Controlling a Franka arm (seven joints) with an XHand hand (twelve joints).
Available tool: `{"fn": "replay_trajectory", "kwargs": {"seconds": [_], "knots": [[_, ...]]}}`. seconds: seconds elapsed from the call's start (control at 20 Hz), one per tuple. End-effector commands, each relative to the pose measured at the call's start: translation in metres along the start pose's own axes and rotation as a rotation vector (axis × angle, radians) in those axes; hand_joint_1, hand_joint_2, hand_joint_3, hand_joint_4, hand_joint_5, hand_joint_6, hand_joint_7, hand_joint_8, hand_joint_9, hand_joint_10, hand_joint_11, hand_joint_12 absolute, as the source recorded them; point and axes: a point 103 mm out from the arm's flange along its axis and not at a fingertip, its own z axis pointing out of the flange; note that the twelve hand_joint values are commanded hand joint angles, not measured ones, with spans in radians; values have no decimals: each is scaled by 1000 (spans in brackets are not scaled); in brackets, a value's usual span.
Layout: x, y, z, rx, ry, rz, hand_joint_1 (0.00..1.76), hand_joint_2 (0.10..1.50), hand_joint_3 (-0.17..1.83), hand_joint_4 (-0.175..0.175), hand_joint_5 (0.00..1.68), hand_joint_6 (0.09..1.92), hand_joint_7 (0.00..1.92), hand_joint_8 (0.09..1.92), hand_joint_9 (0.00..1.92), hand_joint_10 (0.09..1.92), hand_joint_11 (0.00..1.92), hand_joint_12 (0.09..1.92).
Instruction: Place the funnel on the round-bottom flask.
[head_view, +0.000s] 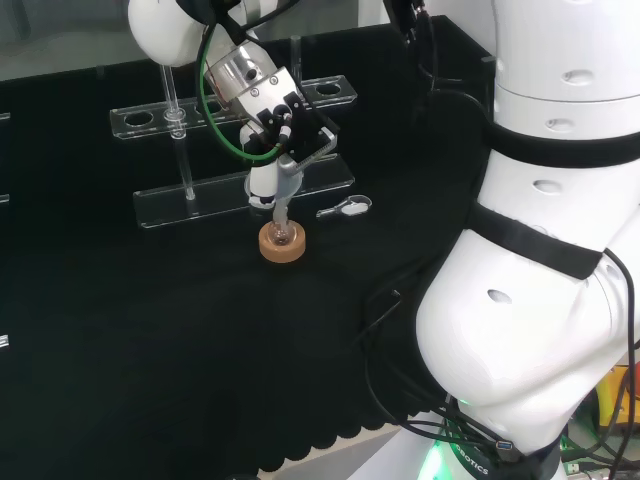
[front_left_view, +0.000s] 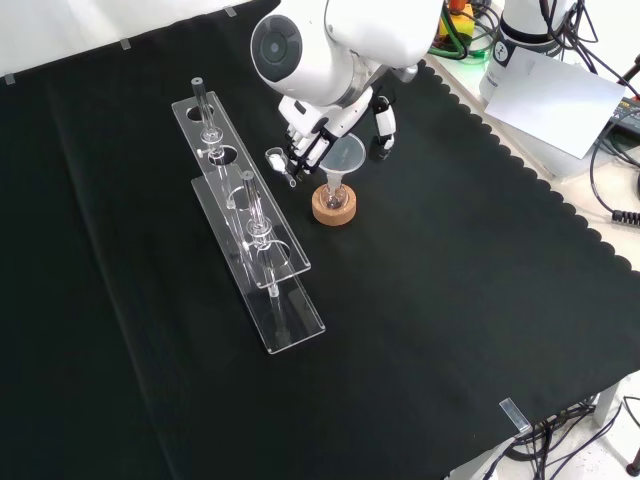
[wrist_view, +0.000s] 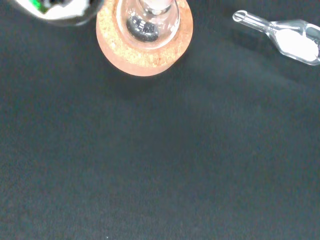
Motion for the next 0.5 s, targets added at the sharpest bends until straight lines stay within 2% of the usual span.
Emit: {"fn": "replay_trajectory", "kwargs": {"seconds": [0.05,0.3,0.5], "knots": [[-4,-3,3,2,5,7,767,576,593,-28,152,87,0,247,177,763,351,1430],[-10,-11,2,-33,15,15,755,583,563,-27,105,87,0,131,99,792,316,1443],[-18,-22,-3,-95,46,14,727,583,546,-27,73,87,0,87,53,811,290,1453]]}}
